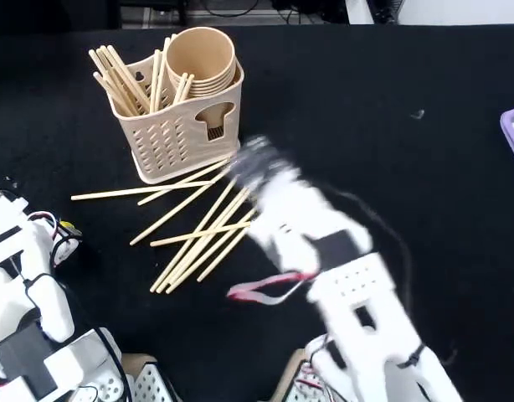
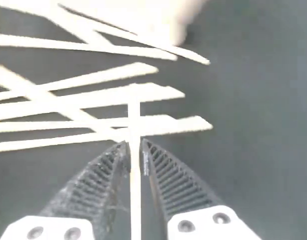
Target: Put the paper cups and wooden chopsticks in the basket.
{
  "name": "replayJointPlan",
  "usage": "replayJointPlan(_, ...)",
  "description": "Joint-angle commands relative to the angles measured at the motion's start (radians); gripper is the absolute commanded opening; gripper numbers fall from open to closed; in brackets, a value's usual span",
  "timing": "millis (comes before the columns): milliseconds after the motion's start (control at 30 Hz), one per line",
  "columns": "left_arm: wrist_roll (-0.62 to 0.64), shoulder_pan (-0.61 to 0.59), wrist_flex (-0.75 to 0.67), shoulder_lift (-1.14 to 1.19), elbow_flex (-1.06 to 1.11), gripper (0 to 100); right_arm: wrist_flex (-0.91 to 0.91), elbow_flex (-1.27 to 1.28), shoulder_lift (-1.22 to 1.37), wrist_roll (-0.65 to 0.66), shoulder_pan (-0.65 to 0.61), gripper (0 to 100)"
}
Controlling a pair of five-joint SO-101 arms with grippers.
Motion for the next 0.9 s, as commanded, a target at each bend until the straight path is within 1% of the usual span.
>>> replayJointPlan(0, 0.003, 0.005, -0.015, 0.002, -0.03, 24, -0.009, -0.002, -0.036, 0.054, -0.206, 1.1)
replayJointPlan(133, 0.003, 0.005, -0.015, 0.002, -0.03, 24, -0.08, -0.005, 0.033, 0.054, -0.273, 1.1)
replayJointPlan(300, 0.003, 0.005, -0.014, 0.002, -0.028, 24, -0.252, -0.03, 0.196, 0.055, -0.305, 1.1)
replayJointPlan(433, 0.003, 0.004, -0.012, 0.002, -0.028, 24, -0.342, -0.053, 0.346, 0.048, -0.322, 2.5)
replayJointPlan(500, 0.003, 0.004, -0.014, 0.002, -0.028, 24, -0.339, -0.087, 0.417, 0.017, -0.316, 10.1)
replayJointPlan(567, 0.003, 0.004, -0.014, 0.002, -0.028, 24, -0.315, -0.125, 0.473, -0.044, -0.308, 21.2)
replayJointPlan(633, 0.003, 0.004, -0.014, 0.002, -0.028, 24, -0.273, -0.145, 0.51, -0.057, -0.31, 30.2)
replayJointPlan(700, 0.003, 0.004, -0.014, 0.002, -0.028, 24, -0.221, -0.147, 0.524, -0.025, -0.31, 32.9)
replayJointPlan(800, 0.003, 0.004, -0.014, 0.002, -0.028, 24, -0.157, -0.13, 0.529, 0.064, -0.307, 32.9)
replayJointPlan(867, 0.003, 0.004, -0.014, 0.002, -0.028, 24, -0.147, -0.102, 0.53, 0.117, -0.307, 33.2)
